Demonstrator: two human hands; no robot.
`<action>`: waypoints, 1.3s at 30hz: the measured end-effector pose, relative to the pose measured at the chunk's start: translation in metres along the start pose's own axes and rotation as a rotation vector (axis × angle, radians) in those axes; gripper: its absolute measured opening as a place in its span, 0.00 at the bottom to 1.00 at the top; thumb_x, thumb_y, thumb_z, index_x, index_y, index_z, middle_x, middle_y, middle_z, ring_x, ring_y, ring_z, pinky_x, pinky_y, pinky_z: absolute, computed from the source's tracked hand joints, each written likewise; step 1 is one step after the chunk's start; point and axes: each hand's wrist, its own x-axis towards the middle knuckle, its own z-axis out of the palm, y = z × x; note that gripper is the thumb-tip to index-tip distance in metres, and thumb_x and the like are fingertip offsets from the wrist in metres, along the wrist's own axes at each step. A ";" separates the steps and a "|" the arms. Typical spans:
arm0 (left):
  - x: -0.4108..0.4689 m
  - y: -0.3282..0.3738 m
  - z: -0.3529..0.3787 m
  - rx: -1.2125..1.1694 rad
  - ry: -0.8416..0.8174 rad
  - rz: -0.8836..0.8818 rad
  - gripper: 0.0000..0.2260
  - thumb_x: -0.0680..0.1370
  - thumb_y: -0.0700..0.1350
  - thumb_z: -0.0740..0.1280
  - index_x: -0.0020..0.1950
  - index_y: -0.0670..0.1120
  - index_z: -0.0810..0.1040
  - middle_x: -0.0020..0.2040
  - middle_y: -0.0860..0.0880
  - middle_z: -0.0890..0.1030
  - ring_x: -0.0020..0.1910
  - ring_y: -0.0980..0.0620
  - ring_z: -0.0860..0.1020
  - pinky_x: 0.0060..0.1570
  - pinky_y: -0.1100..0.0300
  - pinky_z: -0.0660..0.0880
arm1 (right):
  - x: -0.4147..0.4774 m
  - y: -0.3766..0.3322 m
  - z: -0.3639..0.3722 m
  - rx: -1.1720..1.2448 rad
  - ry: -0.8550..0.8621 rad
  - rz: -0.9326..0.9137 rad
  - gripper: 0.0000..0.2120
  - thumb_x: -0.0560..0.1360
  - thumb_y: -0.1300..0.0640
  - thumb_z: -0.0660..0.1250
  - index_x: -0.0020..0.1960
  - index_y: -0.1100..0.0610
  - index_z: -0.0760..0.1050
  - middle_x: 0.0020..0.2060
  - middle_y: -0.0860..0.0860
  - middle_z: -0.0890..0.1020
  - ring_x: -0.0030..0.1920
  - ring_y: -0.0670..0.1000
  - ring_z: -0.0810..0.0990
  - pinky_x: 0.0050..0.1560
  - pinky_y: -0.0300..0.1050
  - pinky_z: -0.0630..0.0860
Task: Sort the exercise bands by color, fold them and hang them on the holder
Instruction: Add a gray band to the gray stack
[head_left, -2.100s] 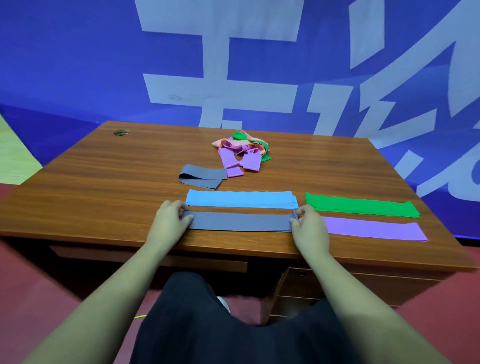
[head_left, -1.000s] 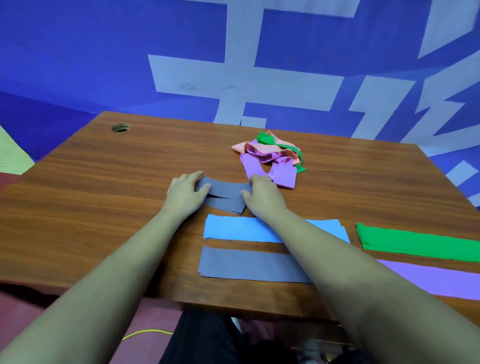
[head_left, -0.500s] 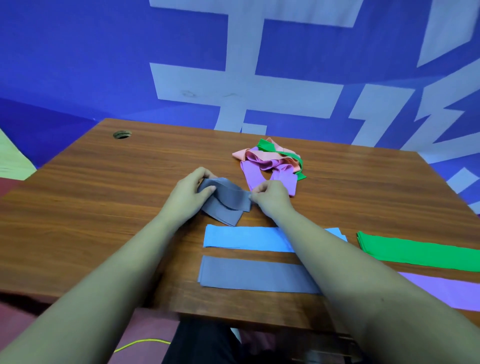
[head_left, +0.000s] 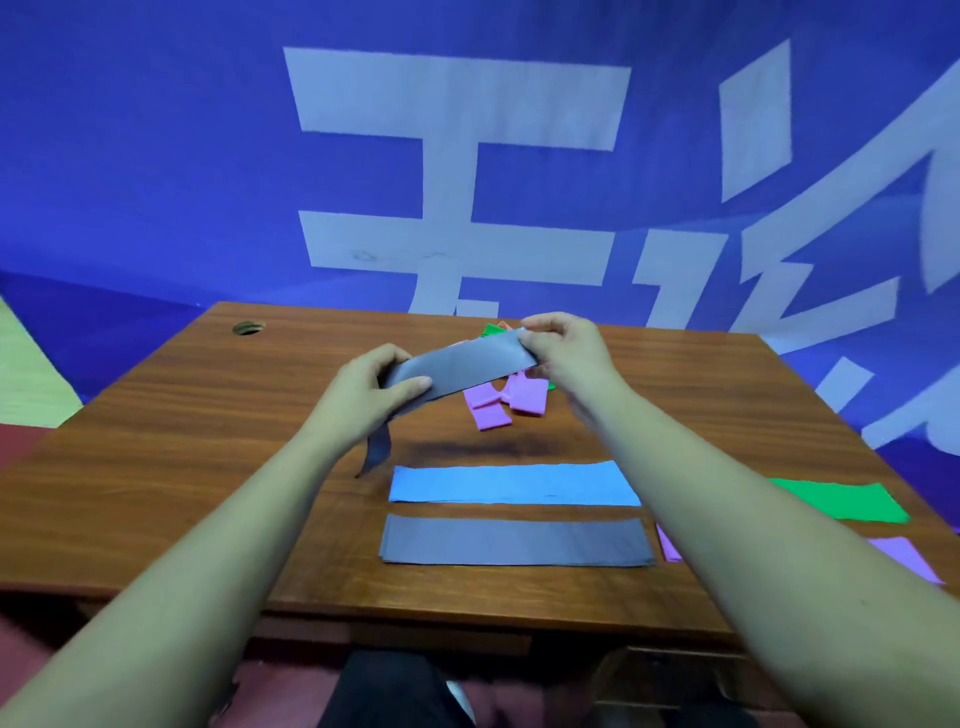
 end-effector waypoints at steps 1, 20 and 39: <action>-0.004 0.005 0.000 -0.007 -0.007 0.011 0.07 0.75 0.51 0.72 0.43 0.51 0.76 0.38 0.55 0.80 0.38 0.56 0.75 0.39 0.57 0.70 | -0.003 -0.001 -0.004 -0.008 -0.013 -0.006 0.09 0.77 0.67 0.65 0.57 0.67 0.76 0.44 0.57 0.79 0.35 0.49 0.78 0.26 0.35 0.74; -0.069 0.025 0.013 -0.140 -0.349 -0.227 0.10 0.76 0.49 0.72 0.48 0.43 0.79 0.32 0.52 0.81 0.31 0.58 0.74 0.33 0.63 0.67 | -0.056 0.044 -0.078 -0.157 0.157 0.046 0.04 0.77 0.64 0.67 0.45 0.59 0.81 0.38 0.52 0.81 0.36 0.48 0.77 0.33 0.40 0.75; -0.110 -0.023 0.030 -0.148 -0.182 -0.388 0.07 0.77 0.36 0.69 0.53 0.42 0.77 0.38 0.48 0.75 0.30 0.57 0.74 0.31 0.69 0.71 | -0.103 0.122 -0.114 -0.821 0.195 0.128 0.04 0.73 0.59 0.67 0.40 0.57 0.78 0.39 0.54 0.82 0.45 0.59 0.79 0.42 0.46 0.71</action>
